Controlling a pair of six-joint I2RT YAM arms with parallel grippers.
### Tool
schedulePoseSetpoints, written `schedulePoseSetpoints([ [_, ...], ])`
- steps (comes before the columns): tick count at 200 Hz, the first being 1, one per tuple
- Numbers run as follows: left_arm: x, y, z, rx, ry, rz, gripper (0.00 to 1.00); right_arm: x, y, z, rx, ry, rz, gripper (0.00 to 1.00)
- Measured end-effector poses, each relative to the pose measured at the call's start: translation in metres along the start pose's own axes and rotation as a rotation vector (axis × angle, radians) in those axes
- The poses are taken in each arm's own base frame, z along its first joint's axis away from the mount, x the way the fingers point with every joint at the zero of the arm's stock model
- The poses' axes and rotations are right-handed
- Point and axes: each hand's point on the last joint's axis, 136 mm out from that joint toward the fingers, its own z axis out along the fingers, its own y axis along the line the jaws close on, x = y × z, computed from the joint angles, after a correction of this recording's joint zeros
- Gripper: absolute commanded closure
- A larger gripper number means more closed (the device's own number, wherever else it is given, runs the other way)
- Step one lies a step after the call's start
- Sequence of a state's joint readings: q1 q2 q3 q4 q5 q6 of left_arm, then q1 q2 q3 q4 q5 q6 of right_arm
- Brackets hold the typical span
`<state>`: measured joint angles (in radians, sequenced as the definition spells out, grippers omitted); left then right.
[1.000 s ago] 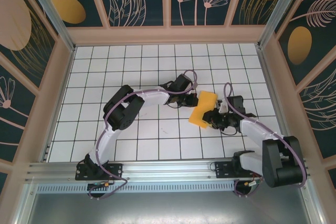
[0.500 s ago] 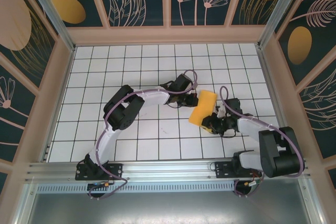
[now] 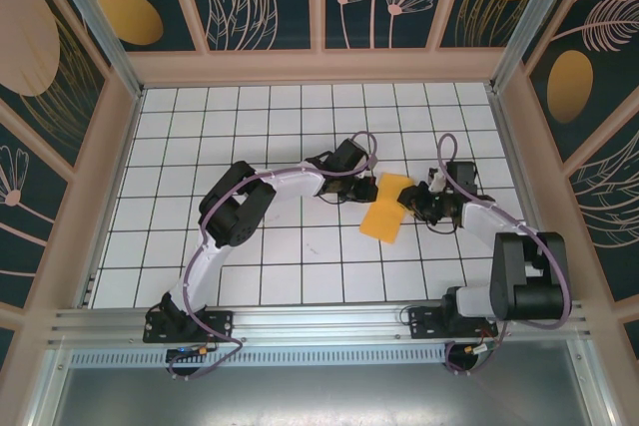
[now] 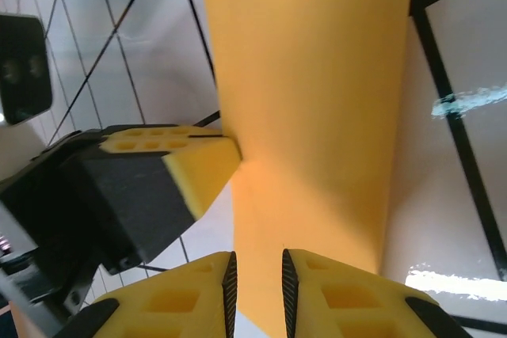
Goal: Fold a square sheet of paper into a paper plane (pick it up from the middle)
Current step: Fold the square sheet of paper in half at the center of the table.
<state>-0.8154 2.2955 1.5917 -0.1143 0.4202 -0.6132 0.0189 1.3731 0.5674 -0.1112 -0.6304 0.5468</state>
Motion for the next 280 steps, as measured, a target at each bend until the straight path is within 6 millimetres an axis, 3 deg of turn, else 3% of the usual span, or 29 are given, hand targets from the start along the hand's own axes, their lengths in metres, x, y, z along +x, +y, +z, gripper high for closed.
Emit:
schedulePoseSetpoints([
  [43, 0.000, 0.000, 0.001, -0.006, 0.012, 0.006, 0.99, -0.011, -0.010, 0.010, 0.012, 0.005, 0.005, 0.74],
  [86, -0.001, 0.000, 0.002, -0.010, 0.023, 0.008, 0.99, -0.009, -0.034, 0.025, 0.069, 0.043, 0.032, 0.74],
  [116, -0.001, 0.000, 0.002, -0.012, 0.034, 0.008, 0.99, -0.013, -0.032, 0.024, 0.071, 0.038, 0.030, 0.73],
  [144, -0.001, 0.000, 0.002, -0.016, 0.039, 0.010, 0.99, -0.018, -0.023, 0.018, 0.064, 0.028, 0.013, 0.72],
  [173, -0.001, 0.000, 0.002, -0.017, 0.040, 0.009, 0.99, -0.045, 0.011, 0.003, 0.007, -0.044, -0.056, 0.72],
  [193, -0.001, 0.000, 0.002, -0.017, 0.040, 0.011, 0.99, -0.057, 0.019, 0.000, -0.008, -0.070, -0.077, 0.72],
  [280, -0.001, 0.000, 0.003, -0.018, 0.044, 0.011, 0.99, -0.049, -0.034, 0.031, 0.109, 0.012, 0.020, 0.73],
])
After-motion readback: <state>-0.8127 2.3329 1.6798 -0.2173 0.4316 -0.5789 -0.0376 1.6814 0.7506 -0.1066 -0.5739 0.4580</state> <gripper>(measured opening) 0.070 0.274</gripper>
